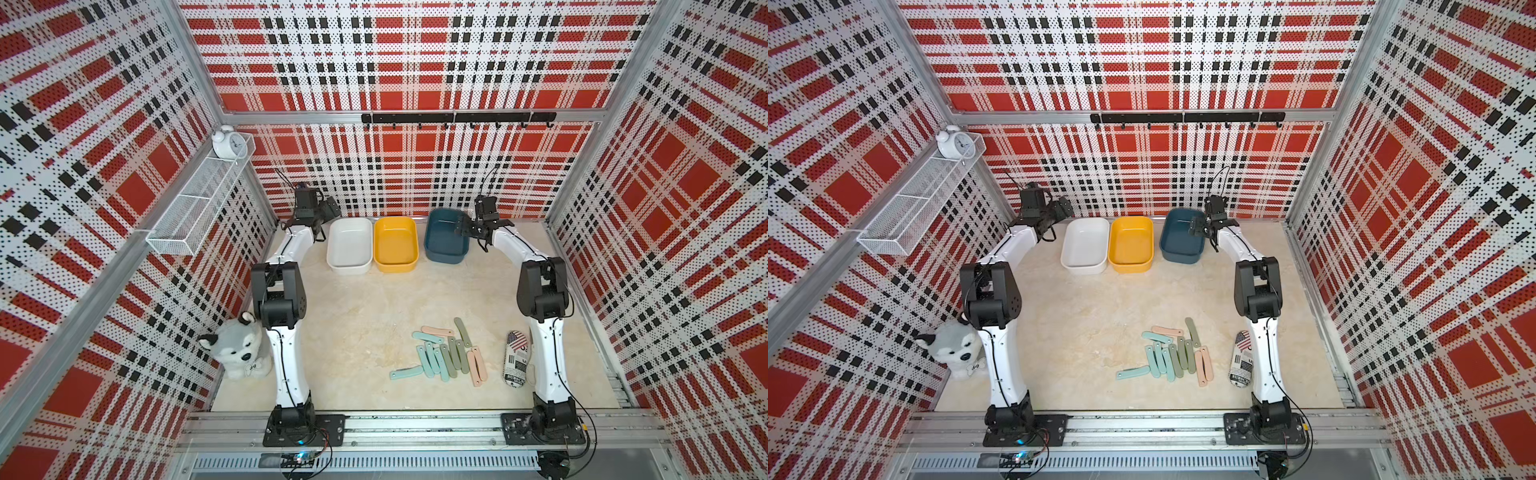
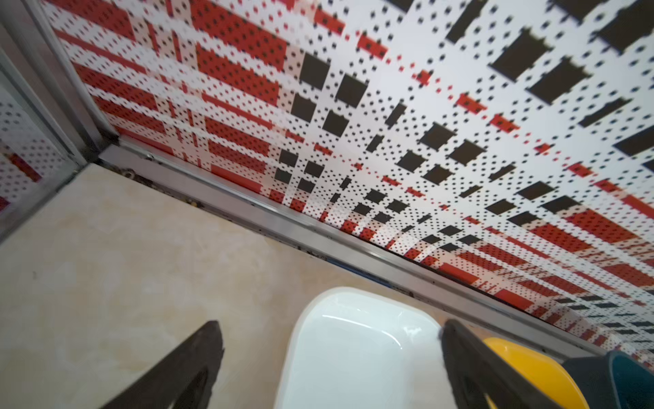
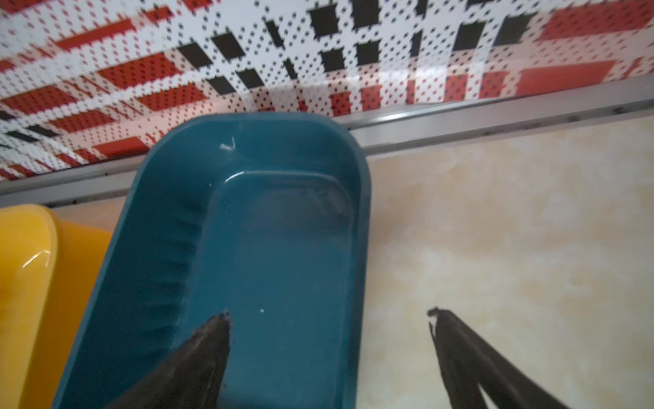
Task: Place the fruit knives into the storage box by color
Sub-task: Move the storage box to the center of the board.
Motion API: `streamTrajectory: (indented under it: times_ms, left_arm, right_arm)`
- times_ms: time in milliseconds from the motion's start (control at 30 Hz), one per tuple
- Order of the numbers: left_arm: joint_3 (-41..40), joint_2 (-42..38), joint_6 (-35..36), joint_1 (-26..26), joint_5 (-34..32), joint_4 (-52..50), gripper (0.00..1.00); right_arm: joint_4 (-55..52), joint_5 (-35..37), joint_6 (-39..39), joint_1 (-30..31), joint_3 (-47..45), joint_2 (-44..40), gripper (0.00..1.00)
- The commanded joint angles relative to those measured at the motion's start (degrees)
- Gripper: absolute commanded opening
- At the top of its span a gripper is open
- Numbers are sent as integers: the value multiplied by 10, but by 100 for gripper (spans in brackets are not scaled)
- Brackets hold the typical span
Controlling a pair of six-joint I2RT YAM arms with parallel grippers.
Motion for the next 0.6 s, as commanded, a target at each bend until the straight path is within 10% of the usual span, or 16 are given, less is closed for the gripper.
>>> streamTrajectory:
  times_ms: [0,367,567]
  left_arm:
    - [8,33,-13,0,58,7,98]
    - [-10,41,-12,5,59,16,98]
    - [-20,39,-5,14,70,21,98]
  right_arm:
    - [-27,-26,6,4,33,25,83]
    - [-36,-34,-1,5,19,27,25]
    - [-49,-39,-55,5,27,26,14]
